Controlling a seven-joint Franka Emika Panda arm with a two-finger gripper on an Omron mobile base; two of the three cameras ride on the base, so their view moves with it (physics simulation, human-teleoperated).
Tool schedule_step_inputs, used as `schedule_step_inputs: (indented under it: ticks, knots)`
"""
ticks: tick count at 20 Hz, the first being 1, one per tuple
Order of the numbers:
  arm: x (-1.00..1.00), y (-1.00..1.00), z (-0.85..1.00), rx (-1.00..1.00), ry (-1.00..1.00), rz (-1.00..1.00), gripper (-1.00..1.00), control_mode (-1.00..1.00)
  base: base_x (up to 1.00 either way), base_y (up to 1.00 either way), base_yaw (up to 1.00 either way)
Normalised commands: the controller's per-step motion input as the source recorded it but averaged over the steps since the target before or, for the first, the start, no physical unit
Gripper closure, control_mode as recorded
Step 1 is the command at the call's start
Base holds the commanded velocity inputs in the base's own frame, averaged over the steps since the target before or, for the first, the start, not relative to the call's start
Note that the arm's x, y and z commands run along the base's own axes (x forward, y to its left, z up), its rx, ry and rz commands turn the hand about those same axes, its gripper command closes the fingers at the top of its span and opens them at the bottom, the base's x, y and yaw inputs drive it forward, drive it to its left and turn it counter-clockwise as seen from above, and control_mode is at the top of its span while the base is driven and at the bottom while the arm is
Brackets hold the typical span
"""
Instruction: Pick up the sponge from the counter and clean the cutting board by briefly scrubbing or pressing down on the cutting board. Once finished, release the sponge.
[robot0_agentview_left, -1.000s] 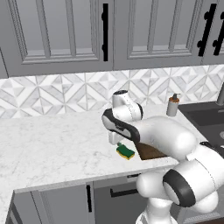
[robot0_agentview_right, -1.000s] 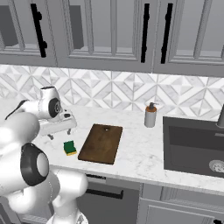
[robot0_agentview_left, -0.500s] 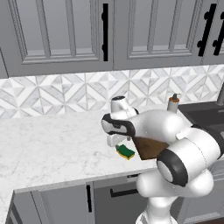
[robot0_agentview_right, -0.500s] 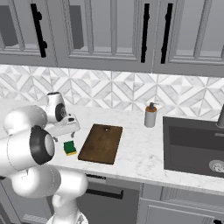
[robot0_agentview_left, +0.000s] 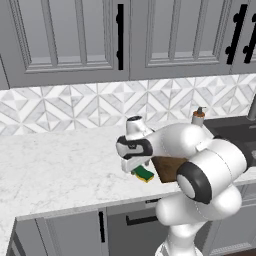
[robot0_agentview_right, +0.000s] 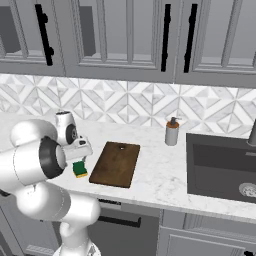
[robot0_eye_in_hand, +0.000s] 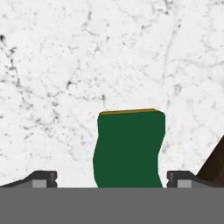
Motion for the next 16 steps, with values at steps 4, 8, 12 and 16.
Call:
schedule_step_inputs:
  ticks: [4,8,12,16]
  knots:
    - [0.00,0.00,-0.20,0.00,0.00,-0.03,-1.00,-1.00,0.00,0.00,0.00]
    - [0.00,-0.12,-0.18,0.00,0.00,-0.02,-1.00,-1.00,0.00,0.00,0.00]
    - [0.00,-0.17,-0.05,0.00,0.00,0.00,-1.00,-1.00,0.00,0.00,0.00]
    - [0.00,-0.01,-0.09,0.00,0.00,0.00,-1.00,-1.00,0.00,0.00,0.00]
